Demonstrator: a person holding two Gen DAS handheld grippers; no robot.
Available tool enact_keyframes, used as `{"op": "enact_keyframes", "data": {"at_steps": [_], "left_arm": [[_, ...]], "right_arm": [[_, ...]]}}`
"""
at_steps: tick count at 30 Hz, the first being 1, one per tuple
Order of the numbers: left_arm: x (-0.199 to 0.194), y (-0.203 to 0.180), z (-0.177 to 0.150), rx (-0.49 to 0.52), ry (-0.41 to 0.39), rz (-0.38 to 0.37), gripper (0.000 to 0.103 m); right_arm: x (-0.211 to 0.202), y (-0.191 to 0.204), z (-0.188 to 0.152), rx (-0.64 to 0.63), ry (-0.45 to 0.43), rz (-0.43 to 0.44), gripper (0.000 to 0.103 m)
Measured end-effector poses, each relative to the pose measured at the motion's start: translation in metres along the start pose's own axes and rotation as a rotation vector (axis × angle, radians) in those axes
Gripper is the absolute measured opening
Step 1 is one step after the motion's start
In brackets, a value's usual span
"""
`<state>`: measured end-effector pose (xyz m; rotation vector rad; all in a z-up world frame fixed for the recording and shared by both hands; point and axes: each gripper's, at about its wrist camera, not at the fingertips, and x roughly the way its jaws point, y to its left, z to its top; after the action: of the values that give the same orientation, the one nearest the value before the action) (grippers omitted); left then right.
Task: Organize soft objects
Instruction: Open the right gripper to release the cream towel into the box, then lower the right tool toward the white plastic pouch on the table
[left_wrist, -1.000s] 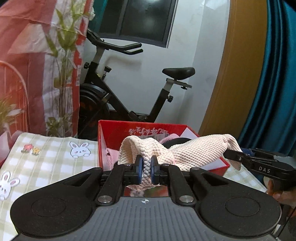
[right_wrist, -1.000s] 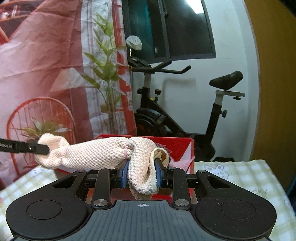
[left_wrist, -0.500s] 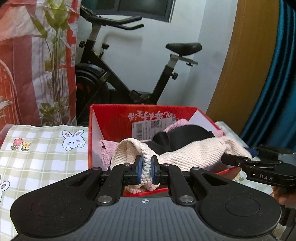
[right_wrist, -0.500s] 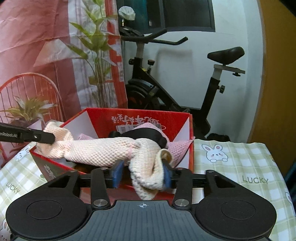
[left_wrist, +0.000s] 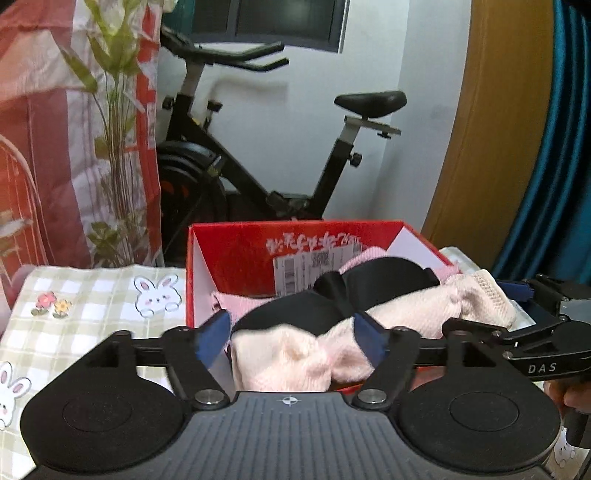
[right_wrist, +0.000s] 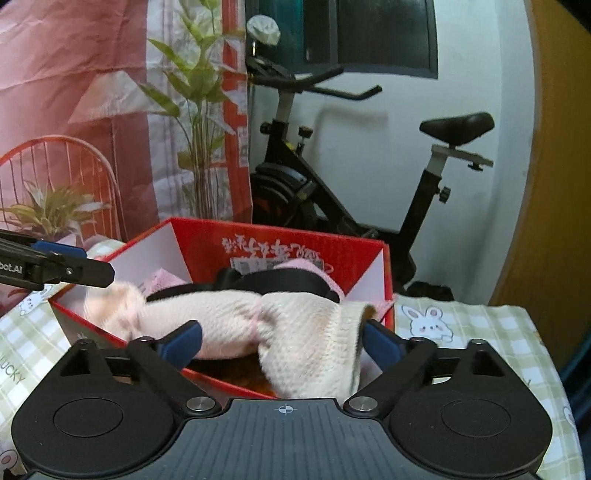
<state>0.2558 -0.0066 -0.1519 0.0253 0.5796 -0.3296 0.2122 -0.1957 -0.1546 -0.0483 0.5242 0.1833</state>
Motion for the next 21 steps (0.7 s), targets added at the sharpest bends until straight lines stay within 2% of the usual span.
{"op": "enact_keyframes", "data": {"at_steps": [3, 6, 15, 21], "left_arm": [[-0.007, -0.002, 0.002, -0.002, -0.015, 0.005, 0.091], [-0.017, -0.003, 0.000, -0.006, -0.024, 0.011, 0.095], [-0.051, -0.001, -0.030, -0.044, -0.003, 0.004, 0.097], [-0.062, 0.003, -0.063, -0.051, 0.061, 0.016, 0.097]], "right_arm": [[-0.008, 0.000, 0.001, -0.001, -0.018, -0.012, 0.099], [-0.020, 0.000, 0.000, 0.007, -0.047, -0.013, 0.102], [-0.061, 0.011, -0.012, 0.070, -0.120, 0.031, 0.102], [-0.069, 0.032, -0.040, 0.080, -0.091, 0.064, 0.102]]}}
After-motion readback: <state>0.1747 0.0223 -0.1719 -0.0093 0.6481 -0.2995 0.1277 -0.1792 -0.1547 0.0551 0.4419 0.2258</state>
